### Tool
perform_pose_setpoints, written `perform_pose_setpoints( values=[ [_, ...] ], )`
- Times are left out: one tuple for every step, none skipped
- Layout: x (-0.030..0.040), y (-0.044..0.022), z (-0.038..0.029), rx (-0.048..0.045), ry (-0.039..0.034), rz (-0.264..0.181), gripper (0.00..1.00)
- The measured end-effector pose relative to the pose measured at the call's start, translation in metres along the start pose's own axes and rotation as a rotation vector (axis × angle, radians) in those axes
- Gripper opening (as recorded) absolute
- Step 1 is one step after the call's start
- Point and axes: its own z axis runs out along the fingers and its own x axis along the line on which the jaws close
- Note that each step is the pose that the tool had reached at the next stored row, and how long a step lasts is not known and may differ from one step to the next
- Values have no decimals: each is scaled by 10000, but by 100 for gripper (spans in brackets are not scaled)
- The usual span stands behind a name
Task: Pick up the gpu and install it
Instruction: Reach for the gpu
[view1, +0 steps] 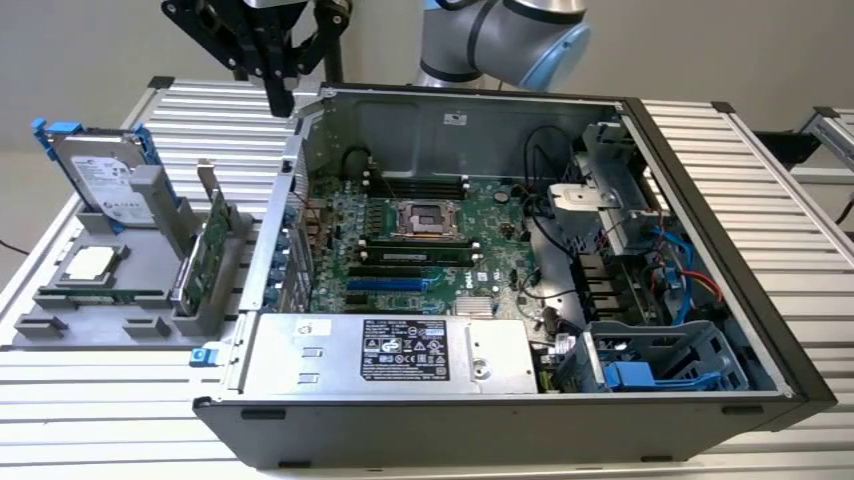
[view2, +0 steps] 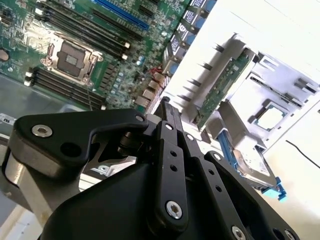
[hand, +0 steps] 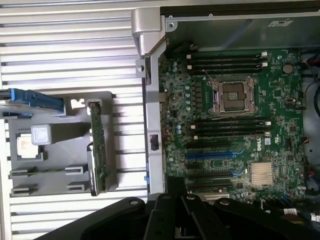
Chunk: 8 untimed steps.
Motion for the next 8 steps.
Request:
perform_pose_setpoints(
  values=[
    [15, -3, -1, 1, 0, 0, 0],
    [31, -7, -1, 1, 0, 0, 0],
    [46, -10, -2, 0, 0, 0, 0],
    [62, -14, -2, 1, 1, 0, 0],
    [79, -17, -3, 0, 0, 0, 0],
    [96, -21, -3, 0, 1, 0, 0],
    [111, -24, -4, -1, 0, 0, 0],
    [126, -28, -4, -2, 0, 0, 0]
  ],
)
